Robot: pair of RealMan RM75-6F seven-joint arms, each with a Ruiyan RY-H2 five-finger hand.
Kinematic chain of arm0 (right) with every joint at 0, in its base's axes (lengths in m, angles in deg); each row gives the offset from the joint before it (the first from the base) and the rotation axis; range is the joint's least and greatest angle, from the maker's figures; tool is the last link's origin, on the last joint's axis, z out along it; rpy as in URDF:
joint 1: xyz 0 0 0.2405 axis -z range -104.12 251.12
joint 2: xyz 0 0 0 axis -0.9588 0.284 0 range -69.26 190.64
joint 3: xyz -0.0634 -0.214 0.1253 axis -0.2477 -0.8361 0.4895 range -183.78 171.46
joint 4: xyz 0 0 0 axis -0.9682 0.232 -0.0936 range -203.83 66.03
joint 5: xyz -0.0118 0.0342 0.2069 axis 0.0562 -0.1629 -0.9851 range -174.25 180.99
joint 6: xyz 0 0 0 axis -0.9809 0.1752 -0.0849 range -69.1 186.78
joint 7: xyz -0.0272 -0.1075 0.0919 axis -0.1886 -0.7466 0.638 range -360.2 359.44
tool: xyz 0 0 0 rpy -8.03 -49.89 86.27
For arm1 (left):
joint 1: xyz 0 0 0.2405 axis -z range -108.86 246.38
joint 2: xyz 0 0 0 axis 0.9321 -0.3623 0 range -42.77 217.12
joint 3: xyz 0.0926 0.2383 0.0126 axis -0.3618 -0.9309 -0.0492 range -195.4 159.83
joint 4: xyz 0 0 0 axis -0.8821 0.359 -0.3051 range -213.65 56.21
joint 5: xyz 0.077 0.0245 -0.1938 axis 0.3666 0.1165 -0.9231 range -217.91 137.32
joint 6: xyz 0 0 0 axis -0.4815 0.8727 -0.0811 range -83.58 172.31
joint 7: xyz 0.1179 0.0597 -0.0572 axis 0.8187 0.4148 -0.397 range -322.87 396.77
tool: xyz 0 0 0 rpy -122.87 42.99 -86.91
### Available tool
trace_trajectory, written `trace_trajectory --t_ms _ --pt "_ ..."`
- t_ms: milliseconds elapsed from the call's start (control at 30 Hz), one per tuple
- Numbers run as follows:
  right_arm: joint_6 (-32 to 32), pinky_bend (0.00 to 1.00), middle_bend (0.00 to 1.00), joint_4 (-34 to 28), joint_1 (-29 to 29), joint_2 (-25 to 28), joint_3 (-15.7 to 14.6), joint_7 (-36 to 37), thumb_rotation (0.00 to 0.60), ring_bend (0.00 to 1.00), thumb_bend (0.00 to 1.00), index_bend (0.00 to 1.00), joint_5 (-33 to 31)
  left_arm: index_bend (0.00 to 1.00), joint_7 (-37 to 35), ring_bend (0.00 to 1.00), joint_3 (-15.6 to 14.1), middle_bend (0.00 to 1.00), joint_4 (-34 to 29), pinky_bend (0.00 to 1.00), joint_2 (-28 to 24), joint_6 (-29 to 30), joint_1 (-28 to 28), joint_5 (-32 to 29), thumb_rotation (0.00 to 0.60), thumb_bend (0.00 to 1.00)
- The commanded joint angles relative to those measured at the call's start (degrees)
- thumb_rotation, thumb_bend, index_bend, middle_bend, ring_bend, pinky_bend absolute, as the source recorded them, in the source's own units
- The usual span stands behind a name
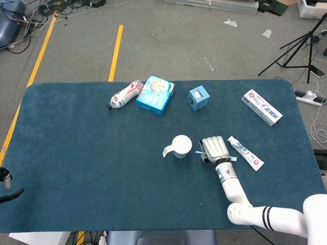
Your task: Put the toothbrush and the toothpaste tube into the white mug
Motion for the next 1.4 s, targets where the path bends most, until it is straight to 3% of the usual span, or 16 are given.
trace_trajectory --t_ms 33,533,733,933,1400 --pt "2.13 1.00 1.00 -3.99 0.83 2.94 0.64 1.13 0.600 1.00 0.30 0.66 2.00 0.75 0.38 0.51 -0.07 0.53 -0.06 0.59 0.06 -0.18 0.07 -0.07 0.600 0.06" --pt "7.87 1.00 1.00 -20.97 3.00 12.61 4.03 6.65 0.600 1.00 0.30 0.66 10.72 0.75 1.05 0.51 -0.15 0.53 -0.14 0.59 0.20 -0.56 0.24 -0.32 0.600 0.06" --pt "8.46 1.00 1.00 -25.64 3.96 14.74 5.40 12.30 0.600 1.00 0.30 0.67 16.13 0.75 1.32 0.51 -0.16 0.53 -0.21 0.59 0.27 -0.64 0.31 -0.39 0.600 0.06" --pt "6.62 1.00 1.00 -22.96 4.18 13.36 5.20 19.83 0.600 1.00 0.30 0.67 22.33 0.75 1.43 0.51 -0.18 0.53 -0.25 0.59 0.28 -0.81 0.37 -0.52 0.600 0.06" --pt "5.63 1.00 1.00 -8.00 1.86 1.56 6.70 34.03 0.600 1.00 0.30 0.67 31.29 0.75 0.27 0.51 -0.21 0.53 -0.18 0.59 -0.11 -0.96 0.33 -0.50 0.600 0.06"
